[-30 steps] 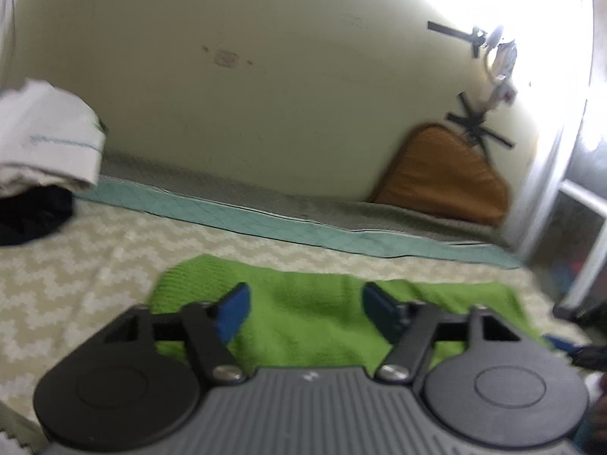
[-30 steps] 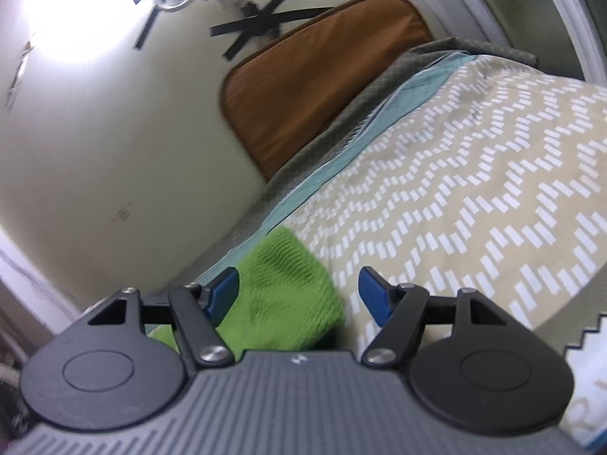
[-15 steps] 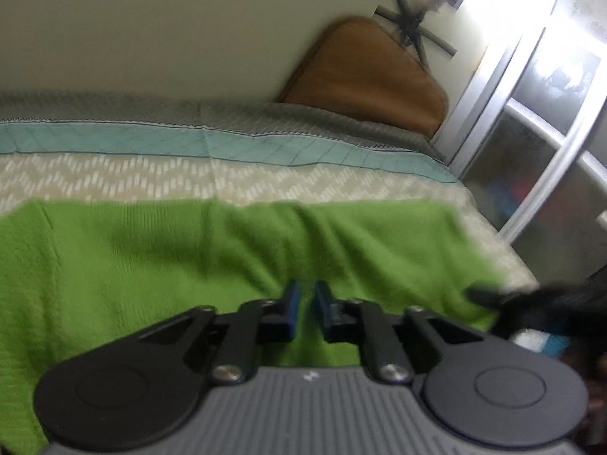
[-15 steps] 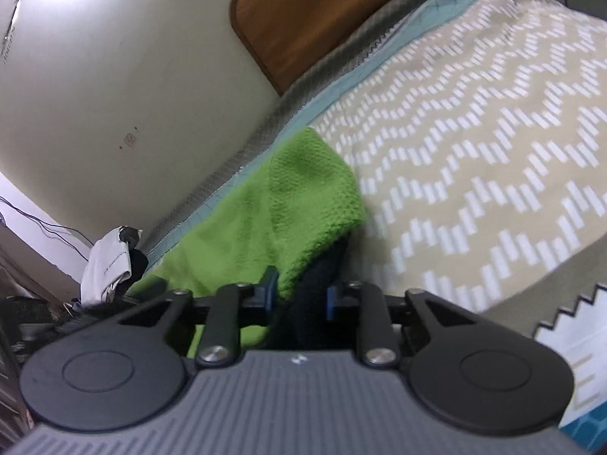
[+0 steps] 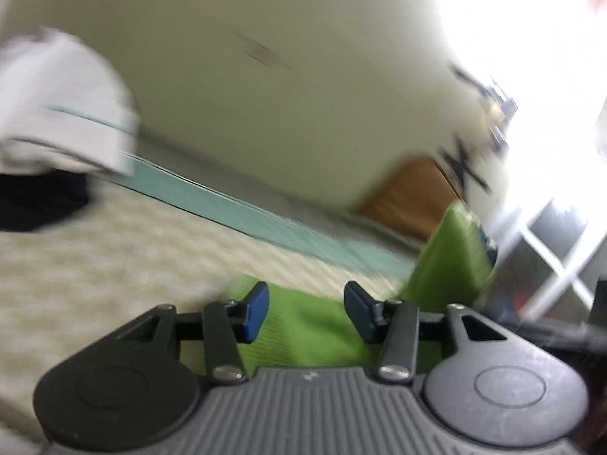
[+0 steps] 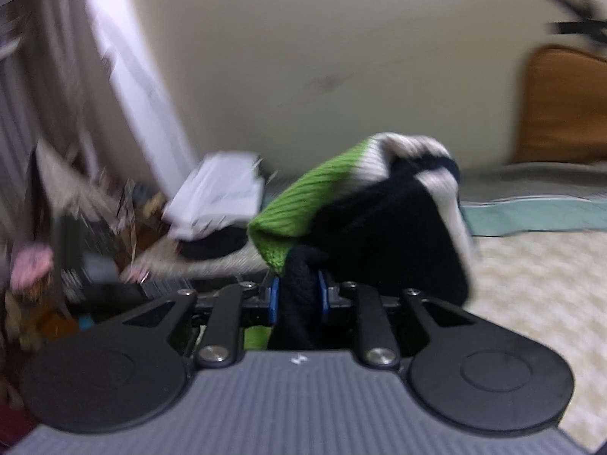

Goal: Fold small clothes

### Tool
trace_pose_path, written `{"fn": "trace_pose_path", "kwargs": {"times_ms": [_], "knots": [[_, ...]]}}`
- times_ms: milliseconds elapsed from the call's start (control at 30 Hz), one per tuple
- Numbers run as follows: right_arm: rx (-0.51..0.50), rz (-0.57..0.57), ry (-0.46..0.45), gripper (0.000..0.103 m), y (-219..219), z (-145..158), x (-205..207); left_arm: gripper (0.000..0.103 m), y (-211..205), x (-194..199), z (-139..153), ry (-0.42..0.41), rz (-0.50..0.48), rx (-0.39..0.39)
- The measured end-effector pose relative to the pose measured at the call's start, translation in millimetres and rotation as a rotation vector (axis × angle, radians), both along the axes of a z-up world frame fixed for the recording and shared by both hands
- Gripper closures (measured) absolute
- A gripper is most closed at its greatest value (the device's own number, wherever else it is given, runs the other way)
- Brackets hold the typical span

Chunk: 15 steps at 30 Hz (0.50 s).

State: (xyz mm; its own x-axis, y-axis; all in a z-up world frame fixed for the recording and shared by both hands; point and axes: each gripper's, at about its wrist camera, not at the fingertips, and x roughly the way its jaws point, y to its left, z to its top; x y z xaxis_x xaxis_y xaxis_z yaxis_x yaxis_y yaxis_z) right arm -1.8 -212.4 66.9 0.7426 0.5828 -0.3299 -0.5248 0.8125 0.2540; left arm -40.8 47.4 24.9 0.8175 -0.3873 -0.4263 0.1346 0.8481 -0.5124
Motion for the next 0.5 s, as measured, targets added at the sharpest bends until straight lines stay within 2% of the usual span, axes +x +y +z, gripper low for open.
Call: {"fn": "trace_pose_path", "kwargs": {"times_ms": [100,133,200,233,333,400,500], "knots": [[-0.083,0.086,0.037,0.081,52,-14,27,0.052,36,-15,5,-0.01,0.098,-0.01],[-0.114,0.111,0.051,0.081,68,-21,36,0.048,43,-17,6,-0.012,0.12,-0.016],[-0.196,0.153,0.083,0.078,92,-41,50,0.043,50,-18,5,-0.007,0.139,-0.032],[-0.199,0.168,0.097,0.078,95,-49,56,0.042,50,-16,4,-0.003,0.132,-0.036],[-0.101,0.244,0.104,0.065,74,-37,47,0.038,38,-10,3,-0.008,0.084,-0.025],[-0.031,0.285,0.061,0.064,51,-23,32,0.034,28,-8,3,-0.026,0.049,-0.015],[0.003,0.183,-0.026,0.064,12,-1,14,0.032,12,0,9,-0.054,0.004,-0.011]]}}
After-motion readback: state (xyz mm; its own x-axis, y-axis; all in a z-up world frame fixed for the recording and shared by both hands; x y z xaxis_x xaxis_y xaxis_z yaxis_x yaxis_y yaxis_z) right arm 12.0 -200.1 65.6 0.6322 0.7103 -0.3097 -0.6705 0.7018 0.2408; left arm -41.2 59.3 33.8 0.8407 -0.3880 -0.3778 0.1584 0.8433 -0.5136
